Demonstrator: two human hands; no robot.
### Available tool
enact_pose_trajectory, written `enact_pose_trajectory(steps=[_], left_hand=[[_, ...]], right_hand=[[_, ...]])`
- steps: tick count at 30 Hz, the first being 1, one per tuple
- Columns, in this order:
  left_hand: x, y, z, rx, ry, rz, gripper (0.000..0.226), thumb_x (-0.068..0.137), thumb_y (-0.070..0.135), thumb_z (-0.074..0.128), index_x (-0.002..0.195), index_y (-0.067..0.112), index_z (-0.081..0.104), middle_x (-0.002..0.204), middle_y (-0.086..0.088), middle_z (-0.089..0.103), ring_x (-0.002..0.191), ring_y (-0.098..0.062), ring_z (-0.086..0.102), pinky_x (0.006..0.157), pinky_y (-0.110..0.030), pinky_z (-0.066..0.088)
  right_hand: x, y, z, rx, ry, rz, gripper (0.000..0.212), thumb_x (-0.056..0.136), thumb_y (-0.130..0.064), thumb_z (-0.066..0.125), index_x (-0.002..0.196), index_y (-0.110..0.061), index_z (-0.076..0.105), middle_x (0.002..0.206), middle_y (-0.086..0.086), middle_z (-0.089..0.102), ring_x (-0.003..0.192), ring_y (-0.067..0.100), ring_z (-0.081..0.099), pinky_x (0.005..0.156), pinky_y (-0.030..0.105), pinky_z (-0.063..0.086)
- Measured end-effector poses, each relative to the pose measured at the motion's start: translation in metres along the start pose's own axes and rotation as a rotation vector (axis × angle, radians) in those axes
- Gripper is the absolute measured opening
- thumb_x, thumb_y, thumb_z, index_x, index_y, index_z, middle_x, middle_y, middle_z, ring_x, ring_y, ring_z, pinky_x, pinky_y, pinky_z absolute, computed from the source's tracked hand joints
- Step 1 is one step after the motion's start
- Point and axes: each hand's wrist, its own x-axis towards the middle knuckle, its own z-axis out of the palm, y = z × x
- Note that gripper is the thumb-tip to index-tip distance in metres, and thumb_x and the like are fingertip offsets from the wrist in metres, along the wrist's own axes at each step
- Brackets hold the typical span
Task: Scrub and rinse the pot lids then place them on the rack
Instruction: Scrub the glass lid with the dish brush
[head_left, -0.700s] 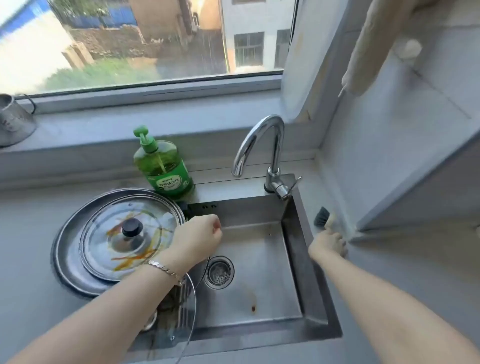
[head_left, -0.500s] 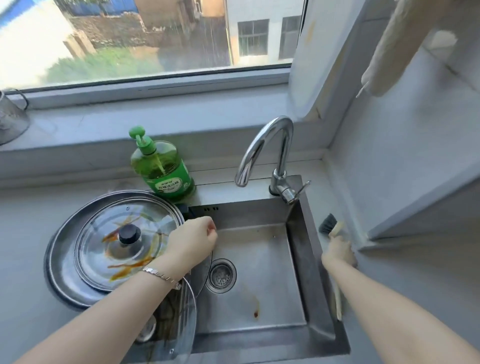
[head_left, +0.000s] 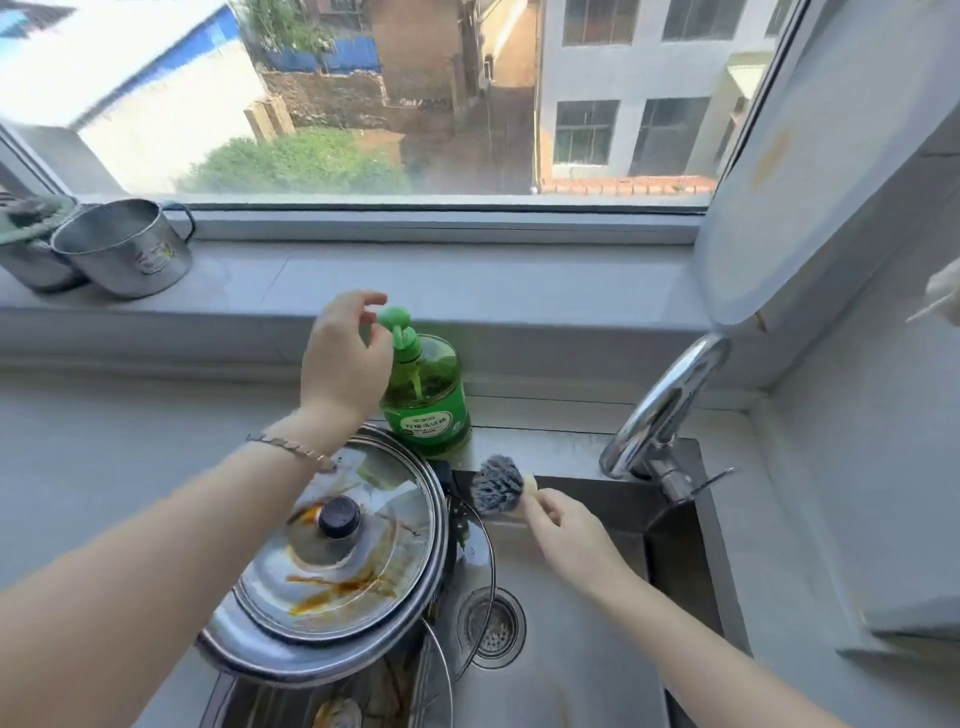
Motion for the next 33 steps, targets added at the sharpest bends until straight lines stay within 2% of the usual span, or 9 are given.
enact_pose_trajectory(steps=[4, 6, 9, 14, 18, 26, 29, 31, 33], left_hand=[[0.057, -0.001, 0.005, 0.095, -0.270, -0.001, 0.032, 0.098, 0.020, 0.041, 0.125, 0.010, 0.055, 0.129, -0.006, 0.057, 0.119, -0.021, 0.051, 0.098, -0.028, 0.036], [0.072, -0.001, 0.013, 0.182, -0.469, -0.021, 0.036, 0.100, 0.030, 0.037, 0.124, 0.010, 0.057, 0.127, -0.007, 0.059, 0.116, -0.024, 0.052, 0.093, -0.028, 0.038], [0.079, -0.009, 0.027, 0.361, -0.699, -0.003, 0.041, 0.101, 0.035, 0.034, 0.115, 0.010, 0.063, 0.118, -0.010, 0.063, 0.108, -0.025, 0.055, 0.084, -0.029, 0.039], [0.083, -0.034, 0.043, 0.316, -0.643, -0.005, 0.037, 0.098, 0.041, 0.038, 0.095, 0.019, 0.067, 0.105, -0.005, 0.067, 0.099, -0.024, 0.058, 0.088, -0.035, 0.046], [0.083, -0.038, 0.048, 0.304, -0.589, -0.002, 0.038, 0.098, 0.041, 0.037, 0.083, 0.021, 0.066, 0.091, -0.003, 0.066, 0.089, -0.024, 0.059, 0.078, -0.031, 0.044], [0.076, -0.036, 0.050, 0.446, -0.578, 0.057, 0.041, 0.100, 0.043, 0.029, 0.104, 0.022, 0.063, 0.112, -0.001, 0.065, 0.106, -0.024, 0.056, 0.084, -0.032, 0.040], [0.083, -0.032, 0.044, 0.503, -0.623, 0.073, 0.037, 0.100, 0.047, 0.026, 0.098, 0.026, 0.057, 0.110, 0.001, 0.063, 0.105, -0.022, 0.055, 0.079, -0.031, 0.037], [0.080, -0.035, 0.046, 0.501, -0.560, 0.078, 0.037, 0.100, 0.044, 0.027, 0.099, 0.023, 0.057, 0.113, 0.000, 0.063, 0.106, -0.023, 0.055, 0.078, -0.031, 0.036], [0.074, -0.036, 0.051, 0.482, -0.490, 0.082, 0.039, 0.101, 0.039, 0.027, 0.112, 0.022, 0.060, 0.121, 0.001, 0.061, 0.112, -0.021, 0.054, 0.082, -0.031, 0.037]], right_hand=[[0.031, -0.060, 0.021, 0.411, -0.064, 0.098, 0.046, 0.098, -0.049, 0.031, 0.081, -0.013, 0.053, 0.061, -0.001, 0.043, 0.044, 0.010, 0.034, 0.043, 0.020, 0.027], [0.045, -0.082, 0.025, 0.533, -0.077, 0.171, 0.044, 0.098, -0.048, 0.031, 0.081, -0.016, 0.056, 0.059, 0.000, 0.040, 0.040, 0.009, 0.028, 0.038, 0.016, 0.021], [0.067, -0.094, 0.030, 0.480, -0.043, 0.185, 0.053, 0.097, -0.050, 0.030, 0.076, -0.013, 0.061, 0.055, -0.001, 0.039, 0.039, 0.010, 0.027, 0.038, 0.015, 0.020], [0.089, -0.095, 0.035, 0.403, -0.031, 0.207, 0.055, 0.096, -0.053, 0.030, 0.070, -0.012, 0.056, 0.052, -0.002, 0.039, 0.036, 0.010, 0.027, 0.037, 0.013, 0.020], [0.101, -0.095, 0.041, 0.391, -0.061, 0.162, 0.054, 0.096, -0.052, 0.031, 0.066, -0.013, 0.053, 0.051, -0.001, 0.039, 0.036, 0.011, 0.027, 0.037, 0.013, 0.019], [0.103, -0.087, 0.044, 0.363, -0.031, 0.124, 0.055, 0.097, -0.050, 0.032, 0.060, -0.014, 0.051, 0.051, 0.000, 0.040, 0.037, 0.012, 0.031, 0.036, 0.015, 0.022], [0.103, -0.090, 0.042, 0.375, -0.044, 0.123, 0.054, 0.097, -0.050, 0.031, 0.062, -0.014, 0.052, 0.051, 0.000, 0.040, 0.037, 0.012, 0.029, 0.037, 0.015, 0.020], [0.103, -0.092, 0.041, 0.368, -0.041, 0.115, 0.054, 0.097, -0.050, 0.031, 0.063, -0.014, 0.052, 0.051, 0.000, 0.040, 0.037, 0.012, 0.029, 0.036, 0.015, 0.021], [0.104, -0.093, 0.041, 0.353, -0.033, 0.105, 0.054, 0.097, -0.050, 0.031, 0.063, -0.013, 0.052, 0.051, 0.001, 0.041, 0.038, 0.012, 0.030, 0.036, 0.016, 0.022]])
